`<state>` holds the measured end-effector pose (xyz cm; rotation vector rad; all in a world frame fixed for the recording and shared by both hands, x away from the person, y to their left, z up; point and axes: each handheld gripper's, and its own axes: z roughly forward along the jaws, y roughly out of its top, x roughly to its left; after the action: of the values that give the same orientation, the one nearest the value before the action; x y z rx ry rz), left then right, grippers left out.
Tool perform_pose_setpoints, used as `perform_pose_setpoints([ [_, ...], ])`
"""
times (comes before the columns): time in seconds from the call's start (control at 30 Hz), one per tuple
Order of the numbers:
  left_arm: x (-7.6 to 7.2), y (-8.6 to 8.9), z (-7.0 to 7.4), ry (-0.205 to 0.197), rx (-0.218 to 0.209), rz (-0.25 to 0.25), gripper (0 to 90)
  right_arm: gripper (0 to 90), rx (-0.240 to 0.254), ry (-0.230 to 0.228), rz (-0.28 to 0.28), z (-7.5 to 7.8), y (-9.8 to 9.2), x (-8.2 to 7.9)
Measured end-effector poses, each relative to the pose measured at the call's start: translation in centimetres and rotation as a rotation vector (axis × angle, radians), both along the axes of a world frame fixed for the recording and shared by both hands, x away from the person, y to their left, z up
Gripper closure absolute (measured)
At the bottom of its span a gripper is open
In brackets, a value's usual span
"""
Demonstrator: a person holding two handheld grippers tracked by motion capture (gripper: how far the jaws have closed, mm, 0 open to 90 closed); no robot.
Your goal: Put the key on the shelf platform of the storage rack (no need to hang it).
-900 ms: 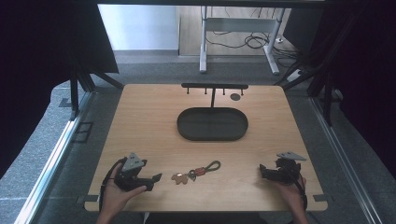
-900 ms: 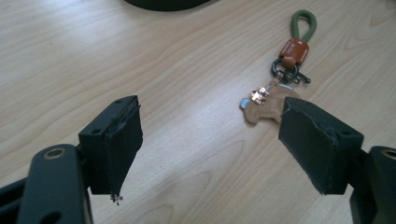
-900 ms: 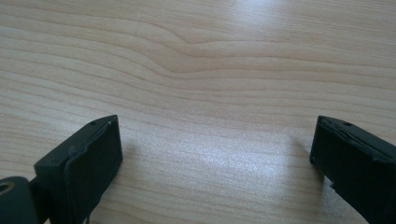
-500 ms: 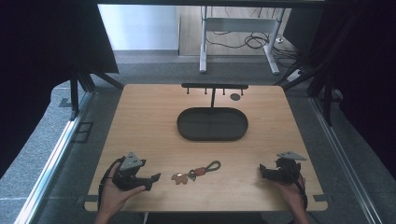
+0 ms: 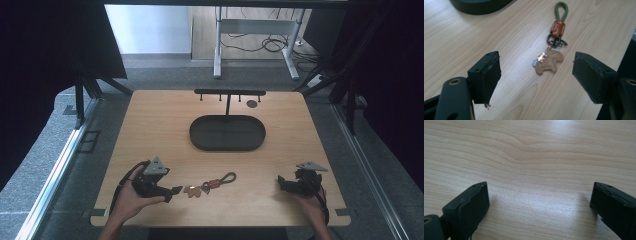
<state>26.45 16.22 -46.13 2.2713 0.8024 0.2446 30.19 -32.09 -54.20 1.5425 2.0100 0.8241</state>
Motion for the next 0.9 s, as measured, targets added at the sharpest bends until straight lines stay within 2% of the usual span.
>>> perform_pose_setpoints([
  [0.2, 0.7, -1.5, 0.7, 0.028, 0.026, -0.055, 25.6, 2.3, -0.001, 0.0, 0.0, 0.0, 0.0, 0.0],
  [0.43, 1.5, -3.3, 1.2, 0.044, 0.058, -0.095, 25.7, 2.5, 0.0, -0.001, -0.003, 0.0, 0.0, 0.0],
  [0.57, 2.1, -4.3, 1.2, 0.061, 0.08, -0.115, 28.4, 2.6, 0.0, -0.002, -0.005, 0.0, 0.0, 0.1],
  [0.67, 2.8, -5.5, 1.1, 0.073, 0.116, -0.134, 29.4, 2.7, -0.001, -0.003, -0.007, 0.0, 0.0, 0.2],
  [0.83, 3.3, -6.6, 0.8, 0.086, 0.137, -0.159, 30.6, 3.0, -0.003, -0.004, -0.008, 0.0, 0.0, 0.2],
  [0.9, 3.6, -7.6, 0.4, 0.094, 0.155, -0.184, 31.2, 3.1, -0.003, -0.004, -0.009, 0.0, 0.0, 0.2],
])
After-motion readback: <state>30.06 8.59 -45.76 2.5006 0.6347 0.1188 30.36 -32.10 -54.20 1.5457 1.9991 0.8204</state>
